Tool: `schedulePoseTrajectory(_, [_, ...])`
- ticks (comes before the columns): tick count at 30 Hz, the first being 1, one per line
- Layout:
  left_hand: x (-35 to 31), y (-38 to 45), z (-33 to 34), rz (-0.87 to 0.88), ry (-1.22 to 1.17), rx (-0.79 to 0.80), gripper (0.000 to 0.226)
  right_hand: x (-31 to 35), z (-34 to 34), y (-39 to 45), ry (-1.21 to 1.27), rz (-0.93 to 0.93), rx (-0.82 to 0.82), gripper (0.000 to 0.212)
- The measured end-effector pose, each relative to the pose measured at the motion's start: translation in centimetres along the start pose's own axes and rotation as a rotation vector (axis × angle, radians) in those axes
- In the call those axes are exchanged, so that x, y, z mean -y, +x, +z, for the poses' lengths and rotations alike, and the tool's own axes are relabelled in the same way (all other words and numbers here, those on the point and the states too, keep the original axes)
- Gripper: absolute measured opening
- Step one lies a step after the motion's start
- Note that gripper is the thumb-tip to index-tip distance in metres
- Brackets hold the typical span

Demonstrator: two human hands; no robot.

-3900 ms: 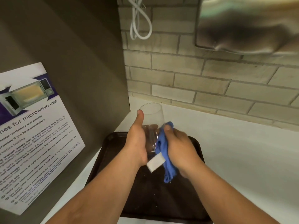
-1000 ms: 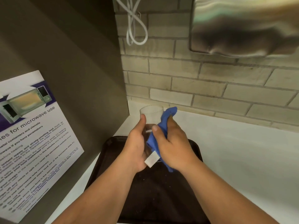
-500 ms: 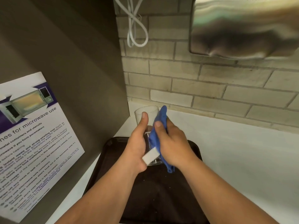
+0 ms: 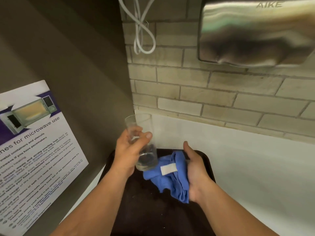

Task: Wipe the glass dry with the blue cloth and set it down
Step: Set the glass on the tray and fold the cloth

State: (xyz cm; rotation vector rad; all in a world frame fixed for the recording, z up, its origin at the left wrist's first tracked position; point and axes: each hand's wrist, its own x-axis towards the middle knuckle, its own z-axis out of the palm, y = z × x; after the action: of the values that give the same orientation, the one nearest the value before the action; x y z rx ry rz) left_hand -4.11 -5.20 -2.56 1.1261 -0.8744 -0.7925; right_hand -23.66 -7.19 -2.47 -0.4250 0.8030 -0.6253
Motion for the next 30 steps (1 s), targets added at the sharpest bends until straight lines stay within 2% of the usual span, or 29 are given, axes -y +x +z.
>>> schedulePoseTrajectory(5, [4.2,-2.5,-4.6,-0.135,0.196,0.014,0.066,1.8,-1.8,-0.5,-0.077,0.001,0.086,0.109])
schedulePoseTrajectory(8, [6.3,-3.8,-5.9,-0.171,0.259,0.088,0.076,3.0,-1.4,-0.5,-0.148,-0.011,0.132,0.111])
schedulePoseTrajectory(11, [4.8,-3.5,-6.4,-0.197,0.294,0.238,0.087,3.8,-0.9,-0.2,-0.252,-0.007,0.138,0.127])
schedulePoseTrajectory(13, [1.2,-2.6,-6.0,-0.167,0.313,0.322,0.095,4.4,-0.3,-0.3,-0.314,0.0,0.193,0.115])
schedulePoseTrajectory(16, [-5.2,-0.7,-3.1,0.059,0.474,0.418,0.081,5.4,1.0,-0.6,-0.364,0.051,0.359,0.087])
schedulePoseTrajectory(18, [-8.1,0.0,-0.1,0.202,0.682,0.606,0.07,5.9,1.6,-0.8,-0.394,0.039,0.421,0.091])
schedulePoseTrajectory(20, [-9.2,0.3,2.4,0.257,0.842,0.799,0.062,6.4,2.1,-1.1,-0.393,0.022,0.446,0.094])
schedulePoseTrajectory(22, [-9.4,0.6,4.2,0.305,0.963,0.894,0.048,6.8,2.3,-1.6,-0.409,0.014,0.453,0.09])
schedulePoseTrajectory(27, [-9.3,0.7,8.1,0.312,0.956,0.855,0.022,7.8,0.3,-3.4,-0.477,0.0,0.397,0.087])
schedulePoseTrajectory(28, [-9.4,0.8,9.1,0.294,0.941,0.838,0.02,8.2,-0.2,-4.1,-0.599,0.031,0.362,0.088])
schedulePoseTrajectory(30, [-9.6,1.2,11.2,0.274,0.943,0.813,0.021,9.1,-0.8,-6.0,-1.003,0.016,0.246,0.078])
